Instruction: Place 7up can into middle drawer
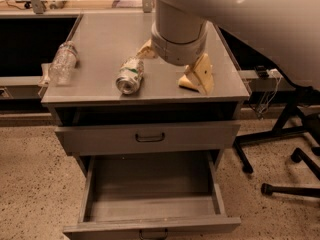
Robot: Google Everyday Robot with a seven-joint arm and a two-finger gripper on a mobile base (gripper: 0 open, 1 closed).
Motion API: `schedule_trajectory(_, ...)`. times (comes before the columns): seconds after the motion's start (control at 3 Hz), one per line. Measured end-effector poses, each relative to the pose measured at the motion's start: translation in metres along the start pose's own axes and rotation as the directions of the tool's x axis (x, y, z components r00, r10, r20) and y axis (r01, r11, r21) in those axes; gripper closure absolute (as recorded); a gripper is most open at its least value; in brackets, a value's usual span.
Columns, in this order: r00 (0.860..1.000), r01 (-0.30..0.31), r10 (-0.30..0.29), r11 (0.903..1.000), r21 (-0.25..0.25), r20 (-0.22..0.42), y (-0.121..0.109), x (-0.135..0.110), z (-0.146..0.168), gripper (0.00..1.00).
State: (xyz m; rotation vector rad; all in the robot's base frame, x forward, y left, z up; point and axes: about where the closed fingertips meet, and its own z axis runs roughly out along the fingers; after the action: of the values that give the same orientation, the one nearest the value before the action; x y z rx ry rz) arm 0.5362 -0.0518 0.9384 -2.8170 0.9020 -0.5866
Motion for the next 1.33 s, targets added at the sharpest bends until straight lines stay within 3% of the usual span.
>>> schedule_trajectory(0.33, 0.992, 0.127, -0.127, 0.9919, -0.007, -0.023, -0.026, 0.026, 0.009, 0.0)
schedule_trajectory(0.67, 0.962, 0.273, -0.273, 0.9619, 0.005, 0.022, -0.063, 0.043, 0.028, 0.0)
schedule_trajectory(1.0, 0.919, 0.384, -0.384, 0.9231, 0.025, 0.092, -0.096, 0.044, 0.055, 0.0)
schedule_trajectory(1.33, 0.886, 0.429, -0.431, 0.9018, 0.048, 0.17, -0.121, 0.037, 0.084, 0.0)
